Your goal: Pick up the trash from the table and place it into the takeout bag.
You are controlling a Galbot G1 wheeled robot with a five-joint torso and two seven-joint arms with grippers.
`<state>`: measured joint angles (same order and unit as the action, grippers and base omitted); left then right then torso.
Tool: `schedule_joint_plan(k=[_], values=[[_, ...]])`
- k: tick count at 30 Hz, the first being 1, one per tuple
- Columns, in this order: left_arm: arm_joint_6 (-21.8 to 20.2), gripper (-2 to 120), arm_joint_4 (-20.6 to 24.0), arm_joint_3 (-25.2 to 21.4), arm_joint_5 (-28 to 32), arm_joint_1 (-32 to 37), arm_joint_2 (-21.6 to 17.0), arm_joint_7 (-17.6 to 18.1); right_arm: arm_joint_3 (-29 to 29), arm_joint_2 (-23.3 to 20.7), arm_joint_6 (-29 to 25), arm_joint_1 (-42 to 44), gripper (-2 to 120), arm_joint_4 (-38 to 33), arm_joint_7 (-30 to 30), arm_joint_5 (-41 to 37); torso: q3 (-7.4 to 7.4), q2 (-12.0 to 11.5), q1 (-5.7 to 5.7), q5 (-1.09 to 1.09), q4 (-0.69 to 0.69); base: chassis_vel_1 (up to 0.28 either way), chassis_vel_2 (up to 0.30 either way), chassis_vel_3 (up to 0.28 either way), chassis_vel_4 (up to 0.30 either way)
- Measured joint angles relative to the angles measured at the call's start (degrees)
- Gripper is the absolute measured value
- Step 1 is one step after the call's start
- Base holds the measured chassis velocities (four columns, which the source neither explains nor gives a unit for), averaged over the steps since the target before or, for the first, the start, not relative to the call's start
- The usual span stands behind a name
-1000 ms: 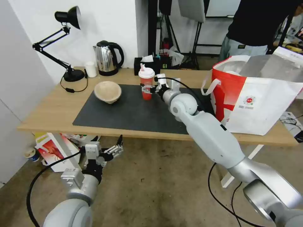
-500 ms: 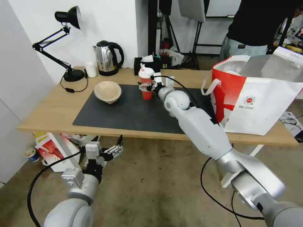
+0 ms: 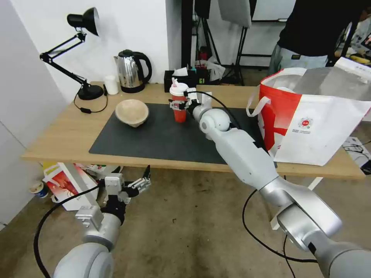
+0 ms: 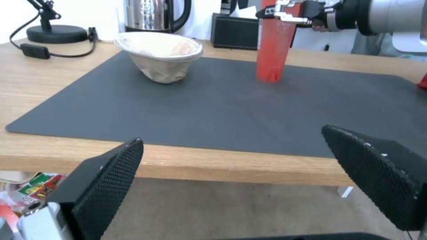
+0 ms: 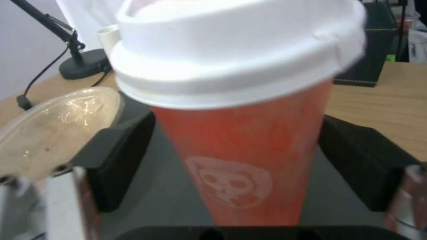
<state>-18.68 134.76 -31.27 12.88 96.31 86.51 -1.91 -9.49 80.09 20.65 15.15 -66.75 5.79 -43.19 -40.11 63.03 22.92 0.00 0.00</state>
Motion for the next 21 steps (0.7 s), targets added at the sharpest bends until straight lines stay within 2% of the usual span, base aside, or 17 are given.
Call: schedule_joint_plan(k=[2,3,7,8,16,18,21], values=[[0.23,100,-0.07,-0.05,0.04,-0.02,-0.13,0.00,0.00,0.06,-0.15,0.36,72,0.05,-0.14,0.17,0.00,0.00,0.00,0.00,0.00,0.000,0.000,0.000,0.000],[0.23,100,-0.07,-0.05,0.04,-0.02,-0.13,0.00,0.00,0.06,-0.15,0.36,72,0.05,-0.14,0.17,0.00,0.00,0.00,0.00,0.00,0.000,0.000,0.000,0.000],[0.46,100,-0.20,0.04,0.06,-0.07,-0.09,0.00,0.07,-0.08,-0.20,0.84,56,-0.32,-0.16,0.18,0.00,0.00,0.00,0.01,0.00,0.000,0.000,0.000,0.000],[0.46,100,-0.20,0.04,0.06,-0.07,-0.09,0.00,0.07,-0.08,-0.20,0.84,56,-0.32,-0.16,0.18,0.00,0.00,0.00,0.01,0.00,0.000,0.000,0.000,0.000],[0.51,100,-0.26,0.10,0.06,-0.04,-0.12,0.00,0.19,-2.43,-0.04,1.89,33,-3.88,-0.01,-0.84,0.00,0.00,0.00,0.01,0.00,0.000,0.000,0.000,0.000],[0.51,100,-0.25,0.10,0.06,-0.03,-0.11,0.00,0.19,-2.63,0.00,1.94,32,-4.21,0.05,-0.98,0.00,0.00,0.00,0.01,0.00,0.000,0.000,0.000,0.000],[0.53,100,-0.10,0.10,0.06,0.01,-0.08,-0.01,-0.07,-5.37,0.37,2.02,24,-8.91,1.01,-2.65,0.00,0.00,0.00,0.01,0.00,0.000,0.000,0.000,0.000]])
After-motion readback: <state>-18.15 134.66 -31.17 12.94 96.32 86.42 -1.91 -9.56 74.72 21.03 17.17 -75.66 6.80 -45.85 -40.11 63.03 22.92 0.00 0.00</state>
